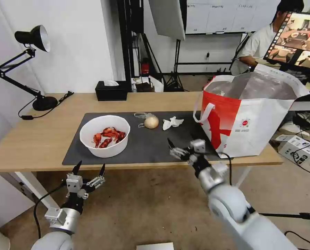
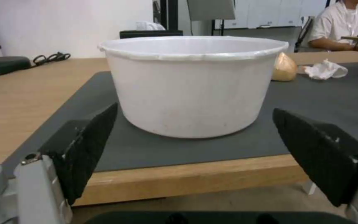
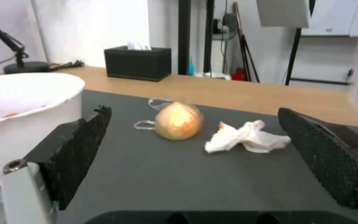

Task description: Pick up the trash from the table and place it into the takeout bag.

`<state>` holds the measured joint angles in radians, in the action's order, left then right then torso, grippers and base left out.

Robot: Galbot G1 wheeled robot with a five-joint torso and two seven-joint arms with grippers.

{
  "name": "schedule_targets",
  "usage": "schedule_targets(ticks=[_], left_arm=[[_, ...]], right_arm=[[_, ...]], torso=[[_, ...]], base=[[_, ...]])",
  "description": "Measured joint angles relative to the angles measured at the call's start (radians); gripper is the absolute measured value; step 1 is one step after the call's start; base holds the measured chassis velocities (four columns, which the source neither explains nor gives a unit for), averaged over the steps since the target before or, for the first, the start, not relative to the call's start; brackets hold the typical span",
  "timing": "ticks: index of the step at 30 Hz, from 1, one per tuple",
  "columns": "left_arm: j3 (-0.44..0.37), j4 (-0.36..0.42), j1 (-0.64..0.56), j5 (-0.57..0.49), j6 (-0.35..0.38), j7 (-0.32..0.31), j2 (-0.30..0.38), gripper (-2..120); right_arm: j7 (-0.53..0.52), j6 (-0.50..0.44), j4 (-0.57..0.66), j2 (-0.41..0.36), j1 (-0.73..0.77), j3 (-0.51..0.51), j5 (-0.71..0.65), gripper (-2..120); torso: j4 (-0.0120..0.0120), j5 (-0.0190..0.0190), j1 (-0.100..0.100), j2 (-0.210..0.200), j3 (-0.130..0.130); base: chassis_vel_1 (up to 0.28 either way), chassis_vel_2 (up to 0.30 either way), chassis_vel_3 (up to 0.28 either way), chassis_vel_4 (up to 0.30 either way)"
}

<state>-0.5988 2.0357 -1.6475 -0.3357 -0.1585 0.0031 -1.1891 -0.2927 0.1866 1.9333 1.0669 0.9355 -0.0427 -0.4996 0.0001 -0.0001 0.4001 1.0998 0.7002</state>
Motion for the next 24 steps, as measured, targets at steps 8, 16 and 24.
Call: schedule_targets(ticks=[8, 16, 24], left_arm=[[0.000, -0.007, 0.001, 0.000, 0.001, 0.000, 0.000, 100], [-0.001, -0.007, 0.006, -0.004, 0.005, -0.001, 0.006, 100], [-0.003, -0.001, -0.001, -0.005, 0.005, -0.002, 0.005, 100]], right_arm=[[-0.211, 0.104, -0.148, 0.089, -0.190, -0.143, -0.064, 100], [-0.457, 0.221, -0.295, 0.207, -0.350, -0.201, -0.137, 100], [-0.613, 0.290, -0.396, 0.298, -0.434, -0.209, -0.196, 100]], torso=[[-0.0001, 0.0000, 0.000, 0.000, 0.000], [0.0000, 0.0000, 0.000, 0.000, 0.000], [0.0000, 0.0000, 0.000, 0.000, 0.000]], base=[[0.000, 0.000, 0.000, 0.000], [0.000, 0.000, 0.000, 0.000], [0.000, 0.000, 0.000, 0.000]])
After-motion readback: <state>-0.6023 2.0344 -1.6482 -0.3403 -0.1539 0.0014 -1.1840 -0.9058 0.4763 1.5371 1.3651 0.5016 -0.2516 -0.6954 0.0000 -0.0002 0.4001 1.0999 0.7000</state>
